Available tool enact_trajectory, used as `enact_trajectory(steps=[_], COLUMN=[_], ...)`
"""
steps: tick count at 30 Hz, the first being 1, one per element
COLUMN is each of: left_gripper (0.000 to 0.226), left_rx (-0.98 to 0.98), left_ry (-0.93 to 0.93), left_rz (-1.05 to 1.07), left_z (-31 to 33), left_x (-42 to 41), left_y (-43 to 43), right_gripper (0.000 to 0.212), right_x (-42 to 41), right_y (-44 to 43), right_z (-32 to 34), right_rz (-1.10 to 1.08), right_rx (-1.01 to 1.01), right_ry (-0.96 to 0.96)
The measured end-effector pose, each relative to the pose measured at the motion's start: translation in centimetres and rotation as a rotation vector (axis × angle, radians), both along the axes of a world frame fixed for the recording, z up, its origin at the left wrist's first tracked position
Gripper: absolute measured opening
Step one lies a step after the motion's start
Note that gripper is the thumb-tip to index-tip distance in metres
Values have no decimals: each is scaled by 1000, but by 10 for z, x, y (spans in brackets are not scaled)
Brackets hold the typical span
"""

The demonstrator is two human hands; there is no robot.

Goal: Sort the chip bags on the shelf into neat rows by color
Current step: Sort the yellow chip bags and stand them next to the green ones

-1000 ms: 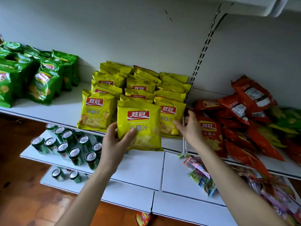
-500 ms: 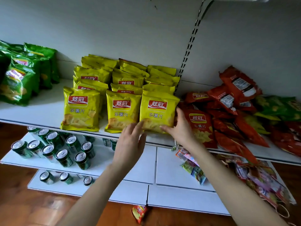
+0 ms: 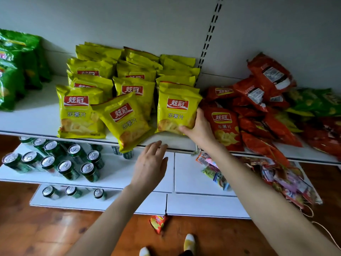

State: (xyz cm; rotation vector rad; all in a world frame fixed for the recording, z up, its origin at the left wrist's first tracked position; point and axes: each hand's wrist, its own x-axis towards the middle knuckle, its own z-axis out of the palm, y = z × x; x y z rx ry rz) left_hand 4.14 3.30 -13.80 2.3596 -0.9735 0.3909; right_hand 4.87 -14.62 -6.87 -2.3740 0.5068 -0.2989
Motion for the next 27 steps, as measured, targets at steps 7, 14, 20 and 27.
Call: enact_trajectory(steps=[7, 14, 20, 27], left_gripper=[48, 47, 33, 34], left_rx=[22, 50, 52, 65], left_ry=[-217, -183, -113, -78], left_rz=[367, 111, 119, 134], left_z=[2, 3, 12, 17], left_x=[20, 74, 78, 77], left_y=[27, 51, 56, 58], right_gripper=[70, 69, 69, 70], right_x=[-10, -3, 3, 8], right_y=[-1, 3, 13, 17], right_z=[-4, 0, -1, 1], right_rz=[-19, 15, 4, -25], right_rx=[-1, 3, -45, -48], right_ry=[37, 56, 83, 63])
